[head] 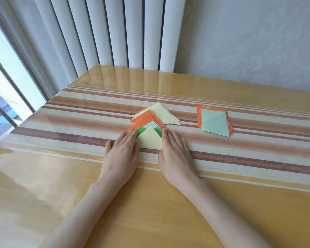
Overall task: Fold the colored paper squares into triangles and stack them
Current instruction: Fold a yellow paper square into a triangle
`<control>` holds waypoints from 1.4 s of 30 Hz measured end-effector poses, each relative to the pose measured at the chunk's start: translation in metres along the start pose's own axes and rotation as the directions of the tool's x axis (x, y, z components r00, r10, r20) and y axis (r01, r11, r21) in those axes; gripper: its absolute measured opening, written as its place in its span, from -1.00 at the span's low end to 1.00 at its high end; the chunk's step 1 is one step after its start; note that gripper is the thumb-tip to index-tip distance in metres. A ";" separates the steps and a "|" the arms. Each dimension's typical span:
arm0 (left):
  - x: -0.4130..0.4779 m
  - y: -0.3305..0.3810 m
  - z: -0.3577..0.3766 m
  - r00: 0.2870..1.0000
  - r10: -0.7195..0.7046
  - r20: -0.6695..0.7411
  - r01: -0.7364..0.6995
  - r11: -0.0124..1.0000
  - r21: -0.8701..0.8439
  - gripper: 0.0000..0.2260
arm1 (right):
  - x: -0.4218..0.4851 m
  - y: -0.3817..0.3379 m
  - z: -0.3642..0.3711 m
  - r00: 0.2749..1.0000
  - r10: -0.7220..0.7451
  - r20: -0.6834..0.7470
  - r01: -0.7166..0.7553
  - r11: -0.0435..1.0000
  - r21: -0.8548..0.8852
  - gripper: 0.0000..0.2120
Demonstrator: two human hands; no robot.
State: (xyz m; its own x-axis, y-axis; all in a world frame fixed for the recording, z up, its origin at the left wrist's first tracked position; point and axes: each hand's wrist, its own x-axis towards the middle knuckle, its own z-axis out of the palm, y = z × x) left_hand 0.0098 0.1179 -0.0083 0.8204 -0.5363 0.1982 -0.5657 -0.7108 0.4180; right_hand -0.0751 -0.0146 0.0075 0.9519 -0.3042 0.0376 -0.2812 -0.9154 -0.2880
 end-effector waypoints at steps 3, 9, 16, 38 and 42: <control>-0.004 0.003 0.000 0.999 0.024 -0.029 -0.023 1.000 0.015 -0.53 | 0.000 0.001 -0.002 1.000 0.019 -0.012 -0.018 0.998 0.054 -0.42; -0.022 0.010 -0.003 0.942 0.292 -0.167 -0.268 0.951 0.154 -0.55 | -0.022 0.004 -0.006 0.991 0.043 -0.124 -0.032 0.995 0.091 -0.41; -0.047 0.039 -0.022 0.831 0.337 -0.442 -0.338 0.938 0.079 -0.61 | -0.059 0.052 -0.026 0.947 0.020 -0.321 0.045 0.980 0.195 -0.48; -0.024 0.001 -0.008 0.995 0.096 -0.038 -0.101 0.979 -0.179 -0.54 | -0.019 0.040 -0.001 0.957 -0.175 -0.233 0.210 0.968 0.135 -0.56; -0.020 0.010 -0.011 0.998 -0.025 0.060 0.033 0.990 -0.136 -0.51 | -0.017 0.032 -0.005 0.982 -0.075 -0.171 0.104 0.980 0.167 -0.63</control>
State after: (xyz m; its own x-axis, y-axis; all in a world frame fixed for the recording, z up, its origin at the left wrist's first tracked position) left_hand -0.0120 0.1264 0.0017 0.8276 -0.5451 0.1340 -0.5220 -0.6596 0.5407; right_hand -0.1008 -0.0403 0.0028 0.9355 -0.2749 0.2220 -0.1562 -0.8853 -0.4380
